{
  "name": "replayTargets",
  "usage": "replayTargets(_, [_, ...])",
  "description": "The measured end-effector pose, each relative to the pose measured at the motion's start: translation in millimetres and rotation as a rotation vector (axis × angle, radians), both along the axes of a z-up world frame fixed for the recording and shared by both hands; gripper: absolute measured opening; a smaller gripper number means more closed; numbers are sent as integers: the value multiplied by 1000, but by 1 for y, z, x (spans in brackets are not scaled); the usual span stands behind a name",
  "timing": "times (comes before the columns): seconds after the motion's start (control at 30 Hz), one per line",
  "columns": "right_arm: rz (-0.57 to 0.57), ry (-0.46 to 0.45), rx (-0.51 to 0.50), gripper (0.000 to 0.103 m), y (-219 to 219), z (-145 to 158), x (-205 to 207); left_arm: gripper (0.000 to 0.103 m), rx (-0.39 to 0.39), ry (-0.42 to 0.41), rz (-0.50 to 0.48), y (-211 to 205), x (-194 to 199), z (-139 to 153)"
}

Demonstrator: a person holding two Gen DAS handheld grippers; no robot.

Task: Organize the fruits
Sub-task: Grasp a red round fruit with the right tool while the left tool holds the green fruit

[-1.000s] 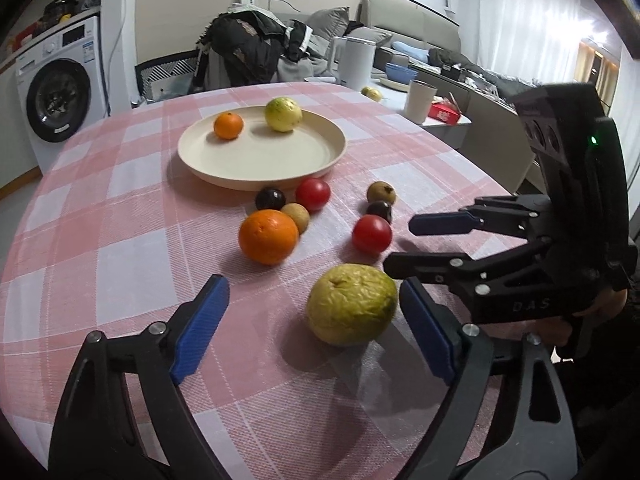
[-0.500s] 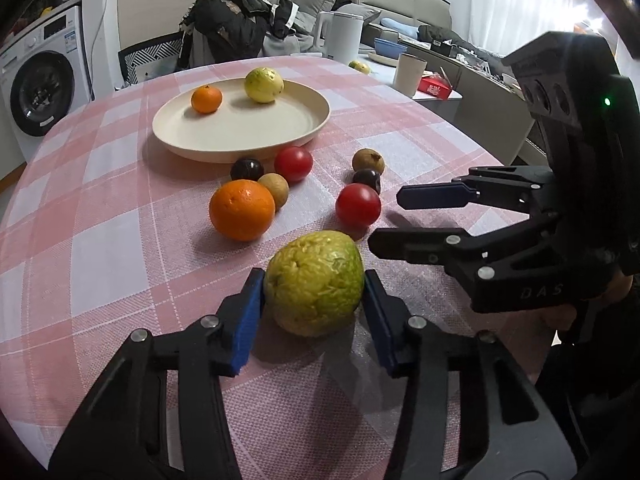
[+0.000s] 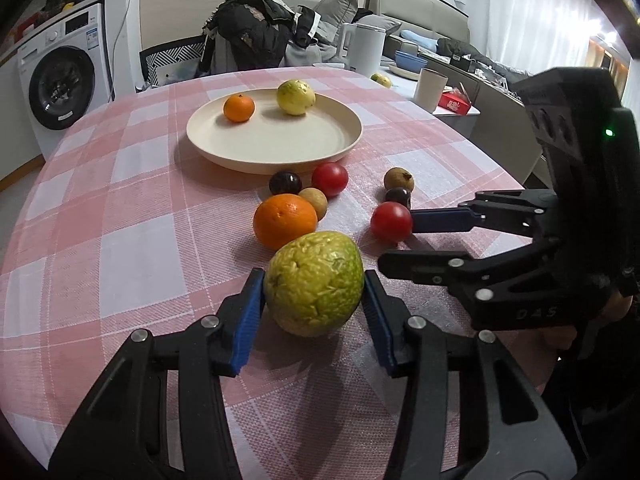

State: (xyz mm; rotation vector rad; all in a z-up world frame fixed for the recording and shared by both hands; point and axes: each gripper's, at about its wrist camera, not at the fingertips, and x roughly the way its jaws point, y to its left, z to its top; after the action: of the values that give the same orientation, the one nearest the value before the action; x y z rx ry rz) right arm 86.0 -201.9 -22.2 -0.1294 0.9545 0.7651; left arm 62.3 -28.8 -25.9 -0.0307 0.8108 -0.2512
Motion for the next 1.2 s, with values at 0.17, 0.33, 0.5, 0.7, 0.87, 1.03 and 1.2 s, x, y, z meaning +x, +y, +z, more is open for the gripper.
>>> replayTargets(0.17, [-7,-1,-18,52,11,-1,5,45,2,-6,13,3,-1,1])
replayTargets(0.33, [-28,-9,-37,47,17,-2,12,45,-3,-6,32,9,0,1])
replayTargets(0.5, [-45,-21,-45,39,18,-3,16,45,-3,-8,38,10,1,0])
replayTargets(0.7, [-48,-23,-43,31,15,-2,17,45,-4,-10,43,11,2,0])
replayTargets(0.87, [-41,-40,-34,31,14,2,13,45,-8,-19,50,12,4,1])
replayTargets(1.03, [-35,-84,6,27,10,16,9,45,-15,-30,61,15,7,4])
replayTargets(1.2, [-48,-108,31,27,0,28,14,45,-29,-36,73,18,11,7])
